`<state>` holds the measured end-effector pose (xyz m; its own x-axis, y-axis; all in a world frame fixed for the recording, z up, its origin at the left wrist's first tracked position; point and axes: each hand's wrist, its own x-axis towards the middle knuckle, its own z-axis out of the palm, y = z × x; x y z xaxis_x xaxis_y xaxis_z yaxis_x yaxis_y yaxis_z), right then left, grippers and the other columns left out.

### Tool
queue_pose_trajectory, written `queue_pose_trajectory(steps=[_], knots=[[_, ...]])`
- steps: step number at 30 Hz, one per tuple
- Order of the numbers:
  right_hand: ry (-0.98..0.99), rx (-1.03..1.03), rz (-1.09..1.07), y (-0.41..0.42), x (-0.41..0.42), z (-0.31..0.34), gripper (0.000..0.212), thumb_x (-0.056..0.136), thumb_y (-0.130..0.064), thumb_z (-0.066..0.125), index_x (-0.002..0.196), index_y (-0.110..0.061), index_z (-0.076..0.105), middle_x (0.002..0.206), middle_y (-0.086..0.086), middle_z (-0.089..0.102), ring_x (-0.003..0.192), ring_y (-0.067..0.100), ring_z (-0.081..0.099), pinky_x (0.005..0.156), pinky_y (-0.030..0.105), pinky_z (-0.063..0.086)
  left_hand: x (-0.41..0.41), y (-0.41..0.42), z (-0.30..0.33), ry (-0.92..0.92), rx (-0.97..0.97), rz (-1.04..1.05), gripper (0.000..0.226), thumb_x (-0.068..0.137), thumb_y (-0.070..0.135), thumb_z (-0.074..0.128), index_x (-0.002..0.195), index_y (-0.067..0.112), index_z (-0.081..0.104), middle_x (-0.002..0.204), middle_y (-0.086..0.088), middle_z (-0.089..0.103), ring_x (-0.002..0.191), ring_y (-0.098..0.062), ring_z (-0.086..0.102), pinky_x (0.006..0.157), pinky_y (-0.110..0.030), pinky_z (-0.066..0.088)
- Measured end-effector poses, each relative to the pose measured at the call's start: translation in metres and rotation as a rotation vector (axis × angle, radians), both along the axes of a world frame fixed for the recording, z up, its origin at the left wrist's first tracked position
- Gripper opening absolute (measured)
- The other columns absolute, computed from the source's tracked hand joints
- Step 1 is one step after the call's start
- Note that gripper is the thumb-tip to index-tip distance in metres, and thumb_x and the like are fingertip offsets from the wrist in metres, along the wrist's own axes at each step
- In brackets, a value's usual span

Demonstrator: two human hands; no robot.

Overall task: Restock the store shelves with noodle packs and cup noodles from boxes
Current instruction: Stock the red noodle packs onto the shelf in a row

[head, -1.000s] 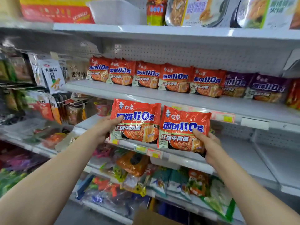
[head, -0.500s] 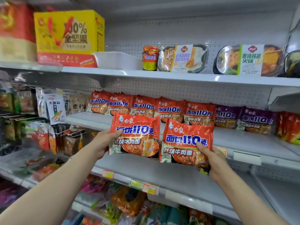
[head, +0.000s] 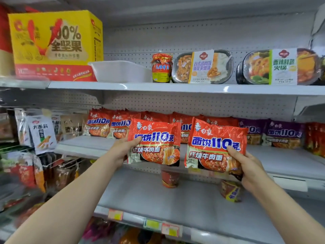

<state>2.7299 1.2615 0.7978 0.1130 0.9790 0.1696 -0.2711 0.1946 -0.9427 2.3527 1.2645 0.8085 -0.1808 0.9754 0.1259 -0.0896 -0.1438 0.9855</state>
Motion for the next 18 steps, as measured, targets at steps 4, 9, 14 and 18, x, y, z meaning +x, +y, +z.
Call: queue_pose_trajectory(steps=[4, 9, 14, 18], knots=[[0.019, -0.017, -0.037, 0.022, -0.021, 0.009, 0.058, 0.064, -0.033, 0.087, 0.114, -0.015, 0.065, 0.101, 0.011, 0.078, 0.093, 0.031, 0.076, 0.094, 0.051, 0.056, -0.028, 0.051, 0.009, 0.056, 0.037, -0.055, 0.078, 0.072, 0.049, 0.084, 0.135, 0.013, 0.057, 0.122, 0.006, 0.066, 0.122, -0.017, 0.053, 0.115, -0.044, 0.034], [-0.011, -0.013, -0.087, 0.043, -0.039, 0.011, 0.077, 0.047, -0.037, 0.097, 0.114, -0.016, 0.066, 0.100, 0.011, 0.078, 0.089, 0.029, 0.076, 0.088, 0.046, 0.056, -0.059, 0.109, 0.007, 0.015, 0.055, -0.075, 0.108, 0.061, 0.048, 0.090, 0.150, 0.011, 0.041, 0.147, -0.007, 0.053, 0.138, -0.027, 0.046, 0.120, -0.047, 0.030], [0.016, 0.003, -0.174, 0.060, -0.054, 0.014, 0.053, 0.066, -0.030, 0.083, 0.113, -0.015, 0.066, 0.100, 0.011, 0.078, 0.090, 0.030, 0.075, 0.090, 0.047, 0.056, -0.080, 0.163, 0.010, -0.005, 0.026, -0.047, 0.091, 0.080, 0.033, 0.080, 0.155, 0.010, 0.032, 0.156, -0.012, 0.041, 0.145, -0.032, 0.036, 0.121, -0.051, 0.024], [0.021, 0.005, -0.215, 0.071, -0.064, 0.018, 0.051, 0.068, -0.028, 0.082, 0.114, -0.015, 0.065, 0.100, 0.011, 0.078, 0.090, 0.030, 0.076, 0.089, 0.047, 0.056, -0.087, 0.196, 0.011, -0.059, 0.014, -0.064, 0.086, 0.085, 0.028, 0.078, 0.155, 0.011, 0.031, 0.159, -0.011, 0.036, 0.148, -0.031, 0.031, 0.121, -0.052, 0.020]])
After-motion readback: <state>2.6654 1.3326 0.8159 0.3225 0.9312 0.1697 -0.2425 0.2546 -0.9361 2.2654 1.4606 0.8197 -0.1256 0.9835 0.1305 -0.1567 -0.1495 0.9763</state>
